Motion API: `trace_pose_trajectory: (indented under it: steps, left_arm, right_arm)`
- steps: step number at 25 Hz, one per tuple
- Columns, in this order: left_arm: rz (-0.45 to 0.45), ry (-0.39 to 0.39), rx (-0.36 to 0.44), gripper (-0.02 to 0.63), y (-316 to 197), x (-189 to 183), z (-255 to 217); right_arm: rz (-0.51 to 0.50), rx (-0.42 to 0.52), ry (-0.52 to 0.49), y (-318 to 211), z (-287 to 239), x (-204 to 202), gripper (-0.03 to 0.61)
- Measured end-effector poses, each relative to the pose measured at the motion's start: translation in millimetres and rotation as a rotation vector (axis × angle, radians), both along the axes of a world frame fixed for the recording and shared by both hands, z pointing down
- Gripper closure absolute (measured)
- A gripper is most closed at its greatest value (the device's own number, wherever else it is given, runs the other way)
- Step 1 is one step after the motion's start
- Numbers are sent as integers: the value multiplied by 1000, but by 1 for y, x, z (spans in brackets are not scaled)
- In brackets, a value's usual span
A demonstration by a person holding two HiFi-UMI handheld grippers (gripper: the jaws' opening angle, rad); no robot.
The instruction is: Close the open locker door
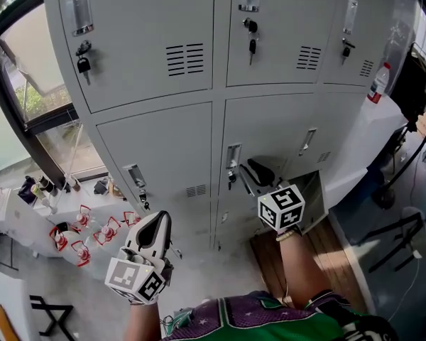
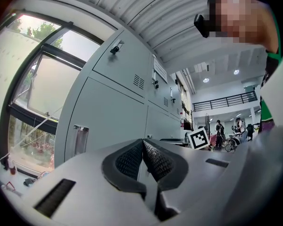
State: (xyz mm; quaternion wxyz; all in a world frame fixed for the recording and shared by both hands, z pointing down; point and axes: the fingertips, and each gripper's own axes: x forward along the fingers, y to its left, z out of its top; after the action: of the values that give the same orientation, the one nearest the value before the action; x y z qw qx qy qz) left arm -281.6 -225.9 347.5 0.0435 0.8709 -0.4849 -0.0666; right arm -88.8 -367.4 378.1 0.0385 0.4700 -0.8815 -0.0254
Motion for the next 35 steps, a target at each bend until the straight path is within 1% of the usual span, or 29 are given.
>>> trace_pose_trajectory:
  steps: [7, 15, 18, 20, 22, 23, 27, 32, 35]
  left_arm:
    - [-7, -16, -4, 592, 0, 8, 2]
    - [27, -23, -10, 592, -3, 35, 4]
    - [41, -39, -4, 592, -5, 49, 3]
    - [38, -70, 9, 592, -7, 58, 3]
    - [37, -117, 26, 592, -10, 71, 4]
    - [47, -128, 30, 592, -11, 79, 4]
    - [101, -116, 38, 592, -14, 111, 2]
    - [161, -102, 53, 592, -20, 155, -4]
    - [191, -96, 62, 592, -25, 178, -7]
  right_arm:
    - [46, 39, 24, 20, 0, 20, 483]
    - [103, 77, 35, 54, -8, 54, 483]
    - [120, 80, 23, 63, -11, 68, 483]
    - [126, 83, 15, 69, -13, 77, 483]
    - [131, 87, 13, 74, -14, 84, 485]
    - [134, 89, 11, 77, -14, 88, 486]
    - [148, 90, -8, 88, -15, 108, 486]
    - [184, 94, -65, 101, -29, 150, 488]
    - [213, 114, -72, 109, -37, 175, 488]
